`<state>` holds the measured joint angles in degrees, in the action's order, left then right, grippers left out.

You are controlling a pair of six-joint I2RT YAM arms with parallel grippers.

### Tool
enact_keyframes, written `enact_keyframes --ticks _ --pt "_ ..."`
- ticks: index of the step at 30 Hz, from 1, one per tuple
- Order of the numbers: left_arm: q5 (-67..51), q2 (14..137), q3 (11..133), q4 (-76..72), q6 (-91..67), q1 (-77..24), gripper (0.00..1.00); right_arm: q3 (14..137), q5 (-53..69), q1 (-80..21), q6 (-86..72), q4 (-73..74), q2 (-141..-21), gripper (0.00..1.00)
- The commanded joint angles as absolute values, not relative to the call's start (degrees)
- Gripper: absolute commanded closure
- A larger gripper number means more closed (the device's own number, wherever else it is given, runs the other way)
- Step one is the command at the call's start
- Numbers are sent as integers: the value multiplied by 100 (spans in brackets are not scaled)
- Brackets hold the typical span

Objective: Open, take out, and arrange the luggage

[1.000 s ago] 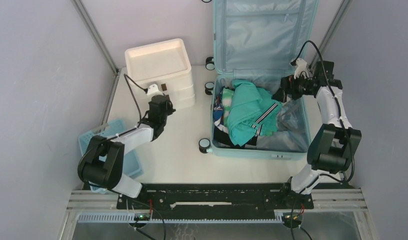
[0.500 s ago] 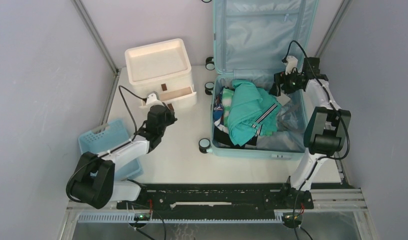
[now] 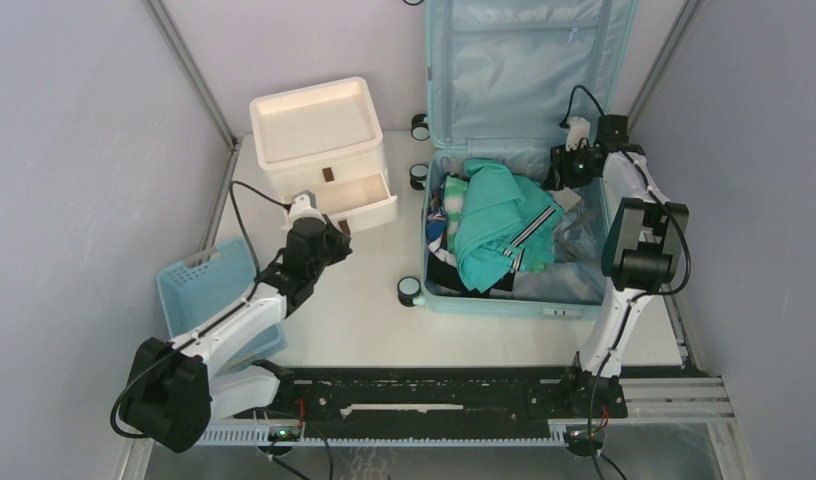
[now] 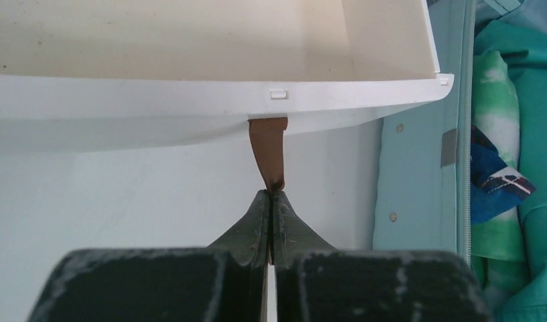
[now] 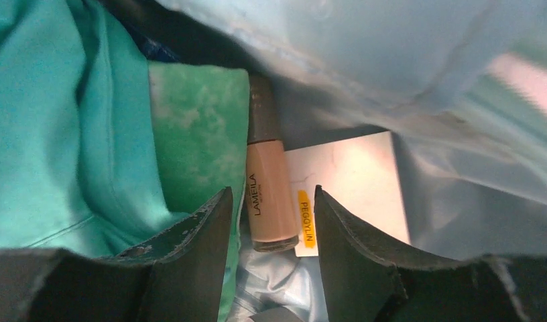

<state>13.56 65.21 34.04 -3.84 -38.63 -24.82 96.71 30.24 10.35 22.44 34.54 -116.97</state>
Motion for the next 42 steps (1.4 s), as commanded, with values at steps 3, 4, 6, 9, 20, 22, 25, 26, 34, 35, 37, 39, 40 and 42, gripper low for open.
enact_keyframes --ticks 3,4,6,9,20,22,25,26,34,35,37,39,40,42 --pt "871 6363 3340 225 -4033 -2584 78 9623 2561 829 2514 3843 -12034 42" --pt "863 6352 3378 265 -4039 -2584 73 9616 2471 808 2565 3864 -12085 42" --pt "844 6310 3472 356 -4024 -2584 62 9623 2313 764 2675 3924 -12196 41" --pt "810 6160 3631 509 -3915 -2584 52 9641 2047 701 2862 4030 -12375 40" --pt "624 5303 4080 825 -3343 -2575 29 9358 2214 892 3377 4227 -11969 80" --pt "592 5194 4182 753 -3185 -2575 27 9396 2368 1031 3367 4284 -11788 92" --pt "586 5109 4300 526 -3081 -2566 23 9470 2575 1242 3334 4393 -11519 100" --pt "565 5106 4340 386 -3072 -2566 21 9482 2658 1307 3323 4423 -11439 100" --pt "106 5396 4583 -328 -3068 -2542 18 9369 2898 1380 3403 4539 -11387 81" --pt "87 5437 4606 -338 -3073 -2540 18 9365 2900 1323 3404 4530 -11420 77" --pt "60 5484 4635 -355 -3076 -2532 18 9329 2844 1180 3397 4418 -11536 70" --pt "49 5499 4630 -400 -3093 -2531 18 9352 2716 1028 3397 4332 -11685 64" --pt "45 5496 4622 -431 -3103 -2531 18 9386 2651 968 3412 4316 -11765 62" --pt "52 5494 4610 -439 -3113 -2536 18 9479 2512 863 3448 4314 -11934 58"
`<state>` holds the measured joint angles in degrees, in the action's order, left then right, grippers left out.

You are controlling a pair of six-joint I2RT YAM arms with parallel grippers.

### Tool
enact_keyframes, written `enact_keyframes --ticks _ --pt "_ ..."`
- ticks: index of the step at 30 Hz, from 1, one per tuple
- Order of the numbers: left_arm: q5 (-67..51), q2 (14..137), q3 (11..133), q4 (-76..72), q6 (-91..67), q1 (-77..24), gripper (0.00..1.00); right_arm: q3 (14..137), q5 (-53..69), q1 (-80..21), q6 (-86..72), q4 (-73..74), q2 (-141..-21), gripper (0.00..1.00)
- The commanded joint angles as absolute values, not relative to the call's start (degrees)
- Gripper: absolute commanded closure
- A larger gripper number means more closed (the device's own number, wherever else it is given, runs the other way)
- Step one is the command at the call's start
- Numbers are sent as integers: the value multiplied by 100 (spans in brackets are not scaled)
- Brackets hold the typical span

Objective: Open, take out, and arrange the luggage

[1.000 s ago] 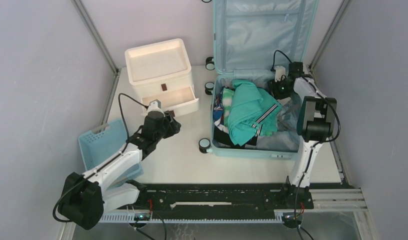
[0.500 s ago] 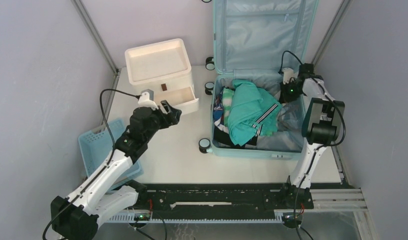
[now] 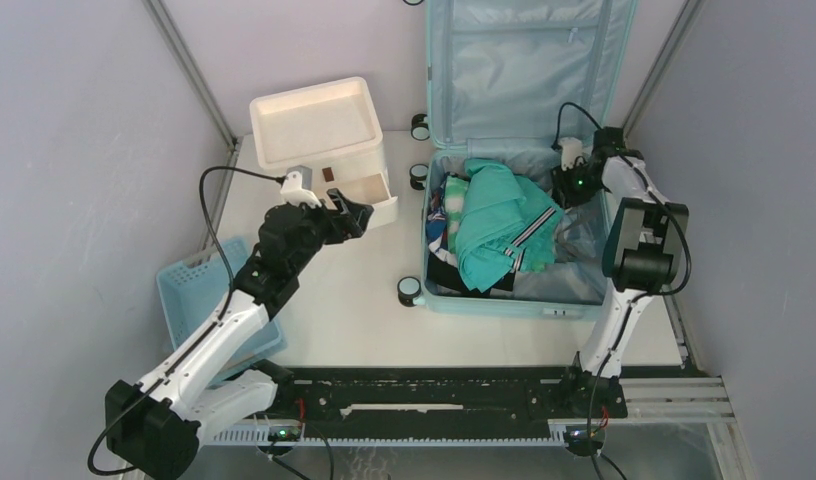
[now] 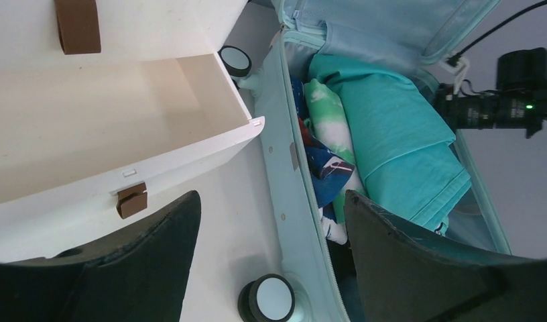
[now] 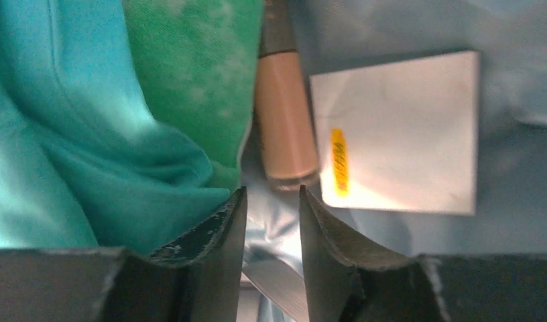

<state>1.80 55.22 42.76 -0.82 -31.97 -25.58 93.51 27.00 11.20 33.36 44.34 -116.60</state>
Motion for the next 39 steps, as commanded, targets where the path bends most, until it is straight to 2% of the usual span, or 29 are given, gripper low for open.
enact_keyframes --ticks 1,7,10,14,19,27,39 --pt "60 5479 4599 -447 -3126 -2532 18 9527 2467 829 3475 4305 -12000 56" --pt "71 5425 4466 -602 -3255 -2531 18 9767 1983 599 3715 4328 -12479 50" --pt "45 5448 4492 -615 -3263 -2531 18 9803 1717 493 3812 4332 -12657 43" --pt "44 5501 4549 -620 -3239 -2531 17 9803 1681 441 3902 4286 -12683 47" --pt "-172 5634 4669 -743 -3259 -2531 18 9865 1796 449 4080 4447 -12637 69" --pt "-746 5952 4821 -1583 -4051 -2531 18 9870 2638 1063 3918 4639 -11631 100" --pt "-1505 7331 5393 -3291 -5843 -2703 19 9687 3719 1676 3521 5055 -10164 100"
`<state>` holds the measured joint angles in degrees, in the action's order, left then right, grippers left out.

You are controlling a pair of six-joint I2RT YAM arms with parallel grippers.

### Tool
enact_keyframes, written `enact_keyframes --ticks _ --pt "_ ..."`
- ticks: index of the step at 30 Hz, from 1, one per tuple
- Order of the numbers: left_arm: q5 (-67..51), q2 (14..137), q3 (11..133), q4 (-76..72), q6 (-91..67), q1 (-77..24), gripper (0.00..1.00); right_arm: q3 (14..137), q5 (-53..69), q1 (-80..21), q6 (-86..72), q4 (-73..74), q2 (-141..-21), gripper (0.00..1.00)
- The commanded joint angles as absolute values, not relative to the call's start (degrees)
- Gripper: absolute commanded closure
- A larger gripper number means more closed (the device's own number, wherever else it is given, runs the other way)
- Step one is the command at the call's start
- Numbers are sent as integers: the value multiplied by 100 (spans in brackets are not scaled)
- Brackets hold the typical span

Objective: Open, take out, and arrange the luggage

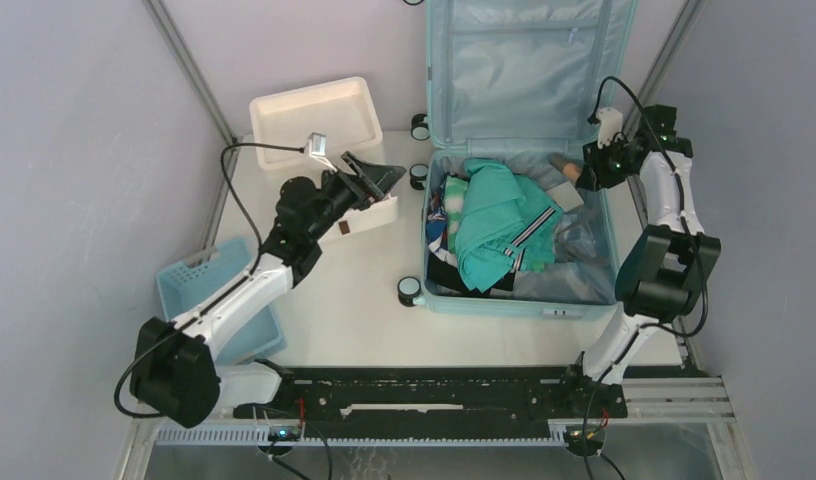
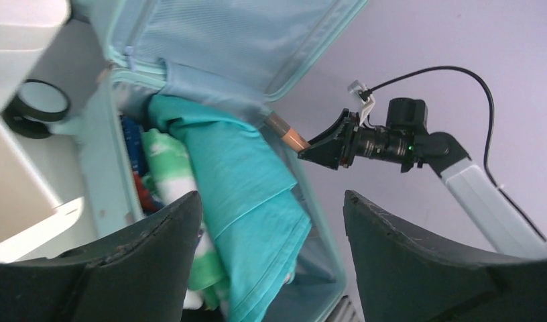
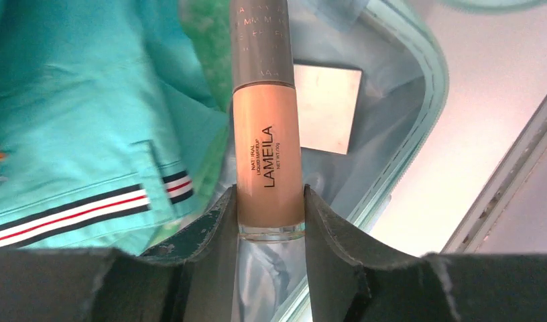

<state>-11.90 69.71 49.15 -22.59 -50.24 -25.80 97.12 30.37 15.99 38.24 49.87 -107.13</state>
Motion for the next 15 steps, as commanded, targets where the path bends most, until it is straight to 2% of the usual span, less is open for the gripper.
enact_keyframes --ticks 1,8,15 --pt "-1515 7482 5460 -3427 -5968 -2767 19 9713 3857 1727 3448 5084 -10064 100" --pt "-957 8467 6090 -4020 -6707 -3286 16 9696 5599 1834 2571 5180 -9511 100" --pt "-423 9410 6886 -4290 -7365 -3596 10 8941 7080 1244 860 3743 -9047 100"
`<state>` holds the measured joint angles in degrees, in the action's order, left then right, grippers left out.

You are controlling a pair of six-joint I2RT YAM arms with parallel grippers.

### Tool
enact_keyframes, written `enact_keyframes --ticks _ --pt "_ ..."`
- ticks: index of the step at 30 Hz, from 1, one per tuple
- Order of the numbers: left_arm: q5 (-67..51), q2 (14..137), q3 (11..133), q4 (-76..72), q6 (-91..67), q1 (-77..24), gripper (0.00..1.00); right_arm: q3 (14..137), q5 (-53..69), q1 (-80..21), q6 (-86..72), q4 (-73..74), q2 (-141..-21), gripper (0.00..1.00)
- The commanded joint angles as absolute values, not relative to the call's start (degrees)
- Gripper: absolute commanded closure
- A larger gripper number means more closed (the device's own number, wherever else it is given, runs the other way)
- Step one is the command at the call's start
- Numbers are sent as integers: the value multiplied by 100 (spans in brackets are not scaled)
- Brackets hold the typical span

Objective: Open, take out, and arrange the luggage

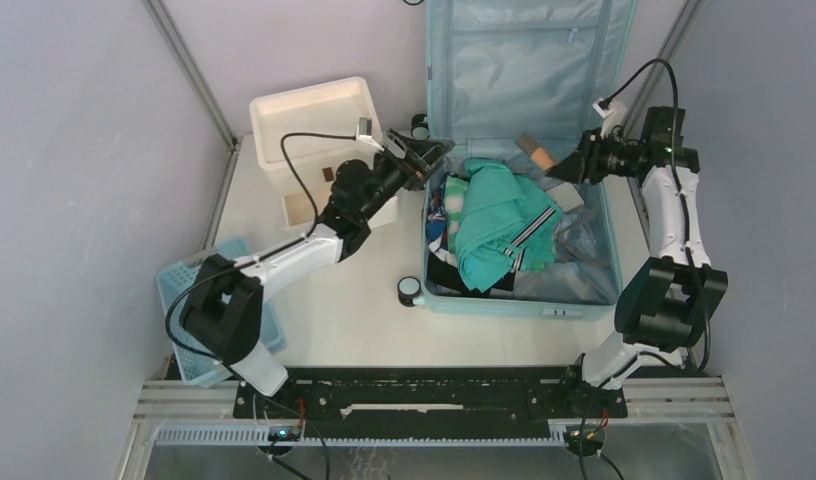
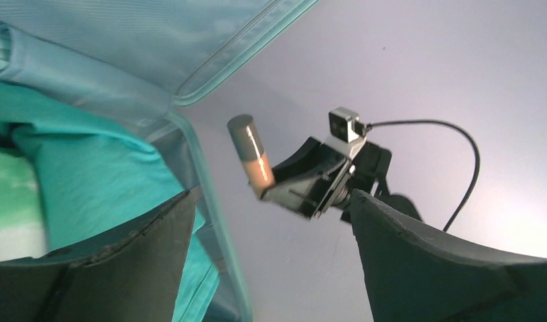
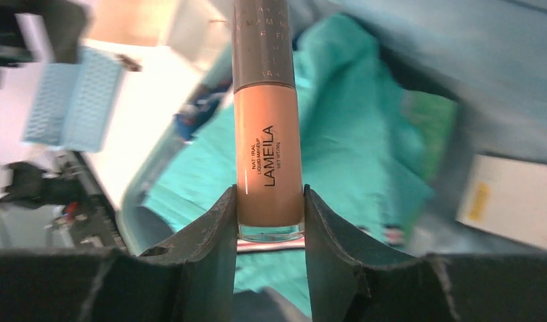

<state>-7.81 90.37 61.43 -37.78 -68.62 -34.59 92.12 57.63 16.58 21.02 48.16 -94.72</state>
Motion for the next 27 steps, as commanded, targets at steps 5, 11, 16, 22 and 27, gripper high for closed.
enact_keyframes --ticks 5,11,16,22,27 --pt "-416 9841 7437 -4069 -7397 -3706 6 8908 7362 665 61 3160 -9045 100" --pt "-342 9877 7559 -3630 -7214 -3773 7 9043 7452 210 -361 2865 -9121 100" --pt "-493 9960 7713 -3630 -7267 -3808 17 9085 7415 -180 -567 2669 -9186 100" --pt "-682 9940 7660 -3823 -7275 -3830 67 9213 7255 -307 -642 2638 -9330 100" --pt "-817 9835 7585 -3834 -7156 -3796 95 9346 7201 -342 -503 2803 -9387 71"
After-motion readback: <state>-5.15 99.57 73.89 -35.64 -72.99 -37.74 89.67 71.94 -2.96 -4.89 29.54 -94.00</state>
